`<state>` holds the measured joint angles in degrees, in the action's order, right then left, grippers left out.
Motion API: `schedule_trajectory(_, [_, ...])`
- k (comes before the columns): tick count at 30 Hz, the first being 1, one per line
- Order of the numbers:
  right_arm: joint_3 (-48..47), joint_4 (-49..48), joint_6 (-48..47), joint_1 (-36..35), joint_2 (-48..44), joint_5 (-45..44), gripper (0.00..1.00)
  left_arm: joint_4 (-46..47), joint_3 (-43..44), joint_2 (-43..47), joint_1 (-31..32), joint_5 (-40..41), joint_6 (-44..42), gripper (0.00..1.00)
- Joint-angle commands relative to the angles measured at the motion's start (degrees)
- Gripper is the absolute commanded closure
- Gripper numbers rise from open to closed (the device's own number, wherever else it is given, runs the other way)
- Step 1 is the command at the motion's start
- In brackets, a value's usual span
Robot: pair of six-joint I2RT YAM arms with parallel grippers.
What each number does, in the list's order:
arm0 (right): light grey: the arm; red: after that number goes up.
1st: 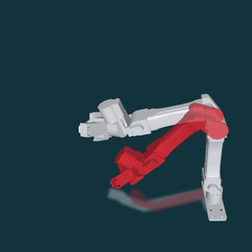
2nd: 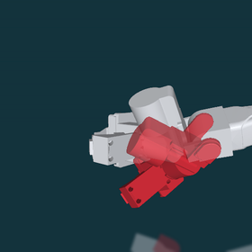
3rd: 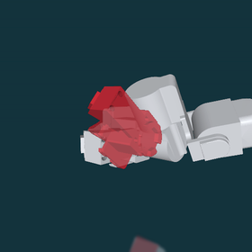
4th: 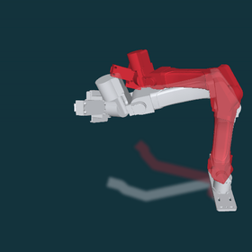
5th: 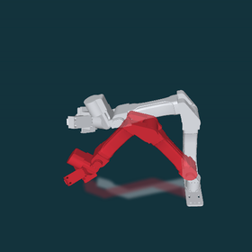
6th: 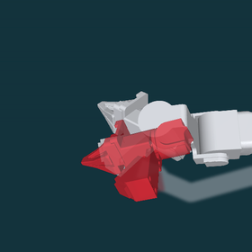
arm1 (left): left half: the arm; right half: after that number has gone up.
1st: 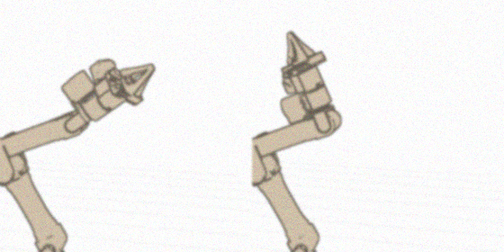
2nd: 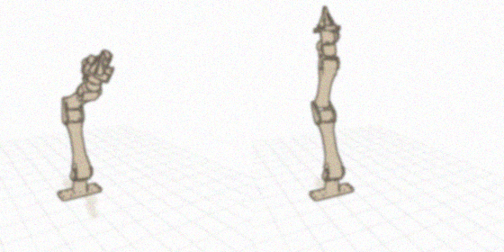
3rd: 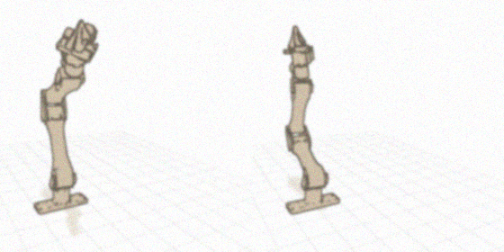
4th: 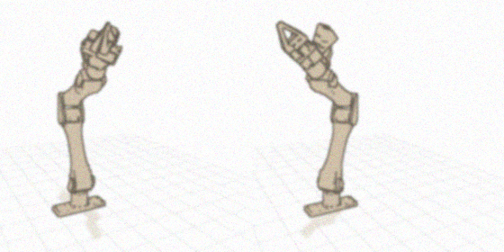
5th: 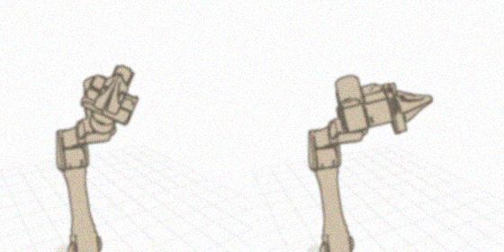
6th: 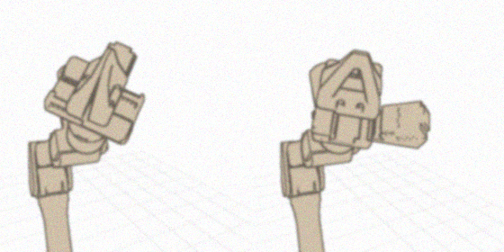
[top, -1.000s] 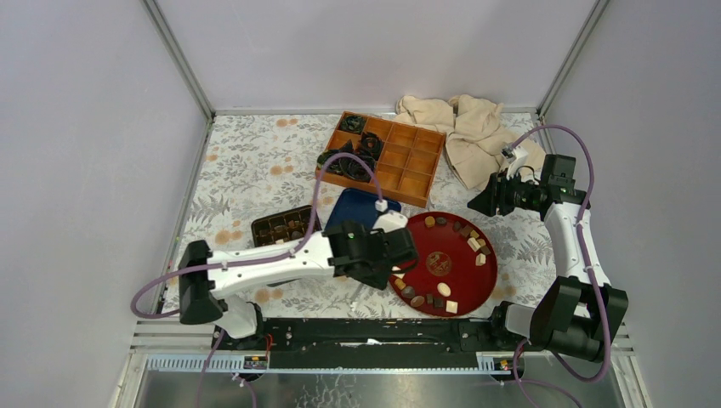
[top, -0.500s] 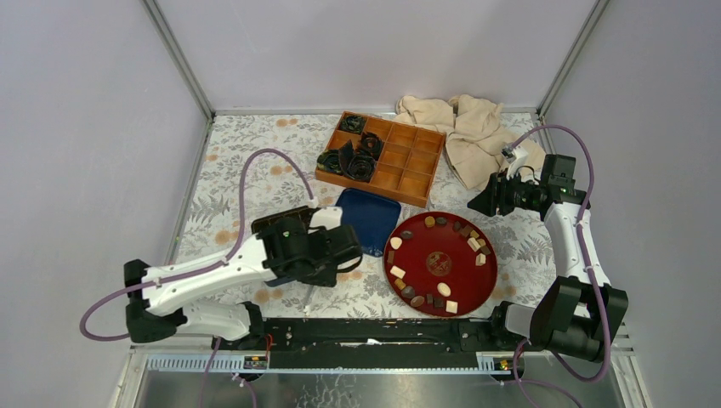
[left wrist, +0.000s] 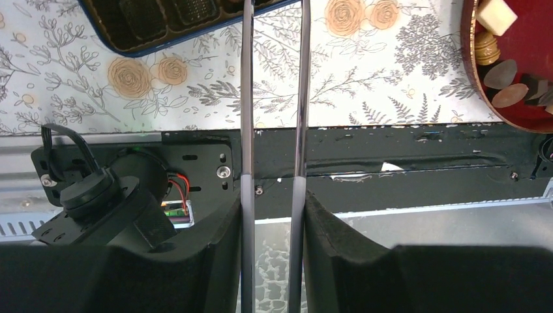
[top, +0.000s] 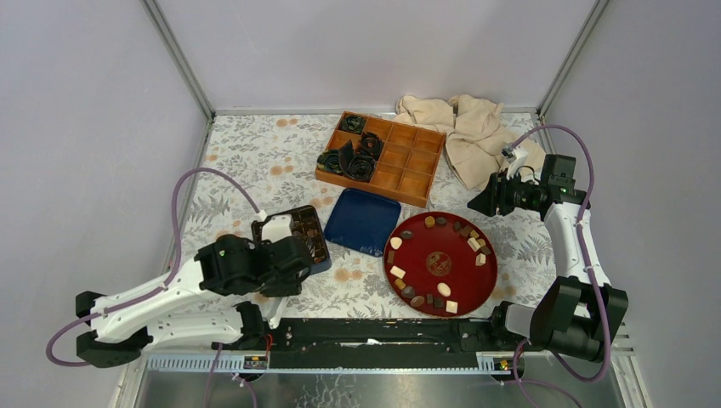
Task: Pack the chocolate
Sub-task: Place the fake chocolate in the packing box.
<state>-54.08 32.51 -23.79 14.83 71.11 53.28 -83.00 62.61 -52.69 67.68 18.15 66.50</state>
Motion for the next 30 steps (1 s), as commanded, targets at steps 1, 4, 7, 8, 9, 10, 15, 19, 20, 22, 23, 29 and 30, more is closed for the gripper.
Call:
schedule_trajectory(1, [-0.5,0.3,-0.7,0.4,-0.3,2.0,0.50,-0.8,-2.7,4.3,-0.9,0.1,3.5,0.98])
schedule_trajectory(4, [-0.5,0.3,-0.7,0.4,-0.3,2.1,0.51,-0.7,-4.2,7.5,-1.4,0.0,4.5,0.99])
schedule_trajectory(7, [-0.5,0.4,-0.8,0.4,-0.2,2.2,0.51,-0.7,-5.1,10.1,-1.6,0.0,5.7,0.99])
schedule_trajectory(8, [-0.5,0.4,-0.8,0.4,-0.2,2.2,0.51,-0.7,-5.5,10.7,-1.7,0.2,6.0,0.99])
schedule_trajectory(9, [-0.5,0.4,-0.8,0.4,-0.1,2.2,0.51,-0.7,-5.9,11.6,-1.7,0.3,6.4,0.99])
schedule_trajectory(10, [-0.5,0.5,-0.8,0.4,-0.2,2.2,0.51,-0.8,-6.3,12.3,-1.8,0.3,6.8,0.99])
schedule_trajectory(15, [-0.5,0.5,-0.8,0.4,-0.3,2.2,0.50,-0.8,-9.1,16.8,-1.8,-0.1,9.2,0.99])
schedule_trajectory(19, [-0.5,0.4,-0.8,0.4,-0.3,2.3,0.51,-0.8,-10.7,19.1,-1.8,0.1,10.3,0.99])
schedule_trajectory(20, [-0.5,0.4,-0.8,0.4,-0.3,2.3,0.51,-0.8,-10.9,19.6,-1.8,0.2,10.6,0.99])
schedule_trajectory(22, [-0.5,0.5,-0.8,0.4,-0.3,2.3,0.51,-0.8,-11.6,20.3,-1.8,0.3,11.0,0.99])
schedule_trajectory(23, [-0.5,0.5,-0.8,0.4,-0.4,2.3,0.50,-0.8,-11.9,20.8,-1.8,0.4,11.2,0.99])
schedule_trajectory(29, [-0.5,0.4,-0.8,0.4,-0.4,2.4,0.51,-0.8,-12.3,24.3,-1.7,1.3,14.0,0.99])
schedule_trajectory(30, [-0.5,0.4,-0.8,0.4,-0.4,2.4,0.50,-0.8,-12.4,24.8,-1.8,1.4,14.4,0.99])
